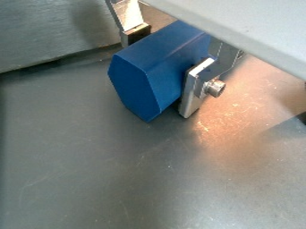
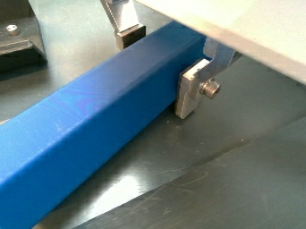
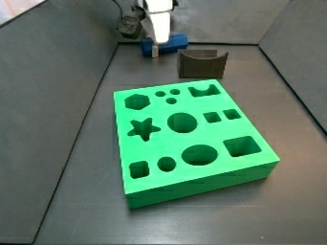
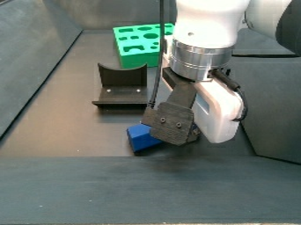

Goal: Pick up the hexagon object. Move up. Place the hexagon object on the fixture. Regrasp the hexagon object. Move to above the board. Insert the hexagon object.
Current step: Pick up the hexagon object, then move up.

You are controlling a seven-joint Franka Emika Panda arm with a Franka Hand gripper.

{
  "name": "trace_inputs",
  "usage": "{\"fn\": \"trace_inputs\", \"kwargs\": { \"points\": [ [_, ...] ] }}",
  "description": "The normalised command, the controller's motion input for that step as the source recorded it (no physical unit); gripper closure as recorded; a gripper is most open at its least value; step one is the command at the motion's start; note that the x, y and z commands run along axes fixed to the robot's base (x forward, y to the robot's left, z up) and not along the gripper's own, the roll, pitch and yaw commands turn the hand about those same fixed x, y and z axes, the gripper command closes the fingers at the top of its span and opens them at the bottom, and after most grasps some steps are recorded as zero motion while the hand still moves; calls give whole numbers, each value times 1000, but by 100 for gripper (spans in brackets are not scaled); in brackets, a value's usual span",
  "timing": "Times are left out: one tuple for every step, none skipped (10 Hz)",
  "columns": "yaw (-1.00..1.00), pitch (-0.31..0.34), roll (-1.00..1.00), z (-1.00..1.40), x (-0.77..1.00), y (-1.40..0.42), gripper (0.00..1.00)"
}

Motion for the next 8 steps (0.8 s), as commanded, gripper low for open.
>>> {"fn": "trace_inputs", "kwargs": {
  "points": [
    [0, 0, 0, 0, 0, 0, 100],
    [0, 0, 0, 0, 0, 0, 100],
    [0, 0, 0, 0, 0, 0, 100],
    [0, 0, 0, 0, 0, 0, 100],
    [0, 0, 0, 0, 0, 0, 100],
    [0, 0, 0, 0, 0, 0, 100],
    [0, 0, 0, 833, 0, 0, 100],
    [-5, 22, -8, 791, -36, -23, 100]
  ]
}}
